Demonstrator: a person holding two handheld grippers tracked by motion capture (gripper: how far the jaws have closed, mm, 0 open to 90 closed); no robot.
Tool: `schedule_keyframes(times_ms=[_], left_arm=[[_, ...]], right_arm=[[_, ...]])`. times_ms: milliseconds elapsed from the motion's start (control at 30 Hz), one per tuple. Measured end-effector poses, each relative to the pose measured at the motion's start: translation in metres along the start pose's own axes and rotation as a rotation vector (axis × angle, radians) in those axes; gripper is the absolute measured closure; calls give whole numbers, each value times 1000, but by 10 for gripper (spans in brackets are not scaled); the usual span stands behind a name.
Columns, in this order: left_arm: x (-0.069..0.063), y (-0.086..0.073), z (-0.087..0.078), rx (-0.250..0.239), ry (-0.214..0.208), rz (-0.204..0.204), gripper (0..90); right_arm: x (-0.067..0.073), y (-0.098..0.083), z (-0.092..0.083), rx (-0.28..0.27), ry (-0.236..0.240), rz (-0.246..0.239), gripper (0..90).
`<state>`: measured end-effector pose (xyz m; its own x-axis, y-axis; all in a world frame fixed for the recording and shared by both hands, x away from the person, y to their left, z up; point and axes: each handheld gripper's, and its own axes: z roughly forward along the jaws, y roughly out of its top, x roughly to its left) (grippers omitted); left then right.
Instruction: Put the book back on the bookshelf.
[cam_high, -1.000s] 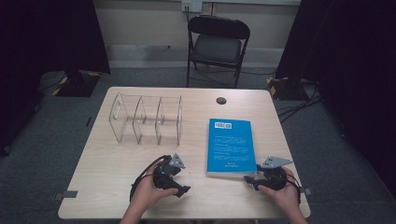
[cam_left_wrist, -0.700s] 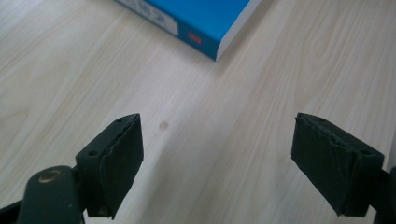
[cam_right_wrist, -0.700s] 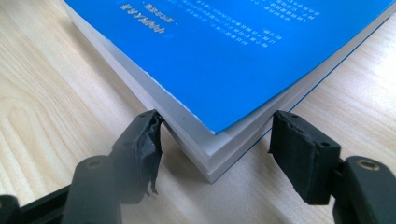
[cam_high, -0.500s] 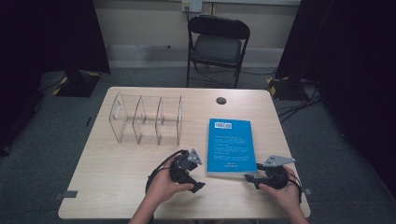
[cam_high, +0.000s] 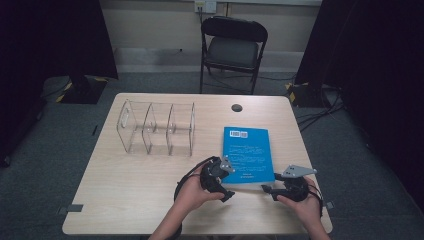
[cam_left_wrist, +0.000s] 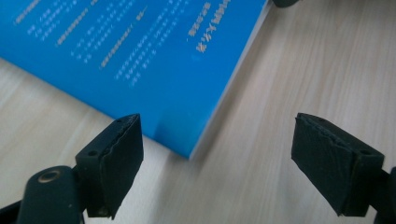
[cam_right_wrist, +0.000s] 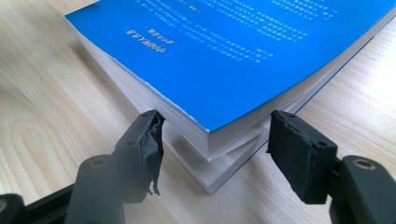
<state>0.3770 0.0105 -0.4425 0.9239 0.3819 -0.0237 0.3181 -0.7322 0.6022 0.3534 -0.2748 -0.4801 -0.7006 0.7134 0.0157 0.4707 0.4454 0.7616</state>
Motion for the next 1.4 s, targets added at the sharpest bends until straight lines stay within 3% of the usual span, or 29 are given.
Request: schedule_keyframes(times_ms=[167, 333, 500, 600, 1233, 1300, 1400], left_arm=[[-1, 17, 12, 9, -26, 23, 167], [0, 28, 21, 20, -19, 46, 172], [0, 36, 28, 16, -23, 30, 169], [-1, 40, 32, 20, -18, 47, 166], [4, 50, 46, 14, -29, 62, 166], [3, 51, 48, 21, -16, 85, 165], [2, 52, 51, 15, -7, 80, 166]], right_arm=[[-1, 1, -1, -5, 0, 11, 377], [-1, 2, -1, -9, 3, 9, 379], [-2, 3, -2, -15, 2, 6, 381], [-2, 4, -2, -18, 5, 5, 383], [-2, 8, -4, -40, 3, 19, 390], [-2, 9, -4, -42, 4, 18, 392], [-2, 9, -4, -42, 5, 20, 393]])
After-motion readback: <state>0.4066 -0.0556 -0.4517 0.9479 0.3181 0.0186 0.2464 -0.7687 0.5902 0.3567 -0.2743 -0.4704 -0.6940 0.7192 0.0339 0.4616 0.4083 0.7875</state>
